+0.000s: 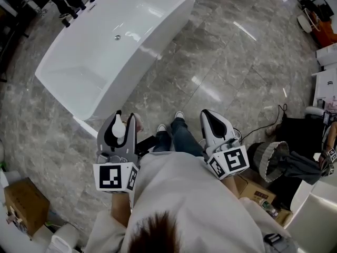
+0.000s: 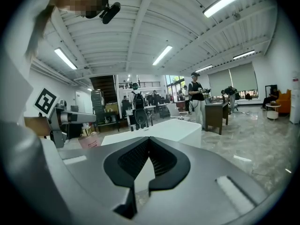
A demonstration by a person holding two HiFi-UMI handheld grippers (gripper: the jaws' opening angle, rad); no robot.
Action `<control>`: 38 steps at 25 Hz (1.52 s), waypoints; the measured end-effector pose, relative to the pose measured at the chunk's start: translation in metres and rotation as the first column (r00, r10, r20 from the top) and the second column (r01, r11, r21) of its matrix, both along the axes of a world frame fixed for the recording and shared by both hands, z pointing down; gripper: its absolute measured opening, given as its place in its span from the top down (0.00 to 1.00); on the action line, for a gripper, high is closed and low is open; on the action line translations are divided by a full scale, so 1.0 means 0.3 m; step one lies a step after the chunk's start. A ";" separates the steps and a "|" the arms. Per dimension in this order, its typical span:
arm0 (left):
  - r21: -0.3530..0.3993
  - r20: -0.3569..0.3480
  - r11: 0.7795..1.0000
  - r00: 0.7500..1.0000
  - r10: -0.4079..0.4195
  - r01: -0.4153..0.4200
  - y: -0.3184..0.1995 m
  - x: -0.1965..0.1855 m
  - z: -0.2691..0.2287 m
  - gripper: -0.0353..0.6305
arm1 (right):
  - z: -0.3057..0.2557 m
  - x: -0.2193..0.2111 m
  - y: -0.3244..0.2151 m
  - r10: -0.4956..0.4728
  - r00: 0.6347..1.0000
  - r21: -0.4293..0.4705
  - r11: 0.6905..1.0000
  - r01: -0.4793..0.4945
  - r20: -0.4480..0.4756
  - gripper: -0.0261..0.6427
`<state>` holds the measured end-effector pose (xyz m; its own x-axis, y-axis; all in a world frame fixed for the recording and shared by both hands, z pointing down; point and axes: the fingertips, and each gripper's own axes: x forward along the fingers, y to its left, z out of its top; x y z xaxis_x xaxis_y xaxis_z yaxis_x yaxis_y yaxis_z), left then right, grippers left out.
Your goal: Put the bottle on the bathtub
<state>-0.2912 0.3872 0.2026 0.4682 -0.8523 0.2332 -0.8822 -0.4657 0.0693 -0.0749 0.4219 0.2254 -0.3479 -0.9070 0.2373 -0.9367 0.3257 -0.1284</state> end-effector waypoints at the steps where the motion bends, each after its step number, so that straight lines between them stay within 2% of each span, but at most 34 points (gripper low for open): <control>1: -0.003 0.000 1.000 1.000 -0.001 0.001 -0.004 0.004 0.003 0.67 | 0.005 0.003 -0.003 -0.001 1.000 -0.004 1.000 0.001 0.001 0.96; 13: -0.025 0.011 0.999 0.999 -0.044 0.044 -0.105 0.117 0.013 0.67 | 0.036 0.124 -0.116 -0.046 0.999 -0.045 0.998 0.046 0.013 0.96; 25: 0.001 0.004 0.985 0.985 -0.173 0.173 -0.333 0.258 -0.023 0.67 | 0.033 0.383 -0.352 -0.074 0.997 -0.027 0.997 0.075 0.025 0.96; 34: 0.018 -0.054 0.973 0.972 -0.227 0.228 -0.412 0.342 -0.049 0.67 | 0.031 0.485 -0.452 -0.122 0.992 -0.001 0.993 0.122 0.046 0.96; 38: 0.020 -0.056 0.972 0.971 -0.231 0.232 -0.432 0.355 -0.068 0.67 | 0.028 0.505 -0.476 -0.123 0.991 -0.002 0.992 0.124 0.054 0.96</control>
<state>-0.1848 0.2577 0.1823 0.2683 -0.9444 0.1898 -0.9617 -0.2513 0.1094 0.0766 0.2791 0.2337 -0.4694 -0.8551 0.2202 -0.8812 0.4375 -0.1793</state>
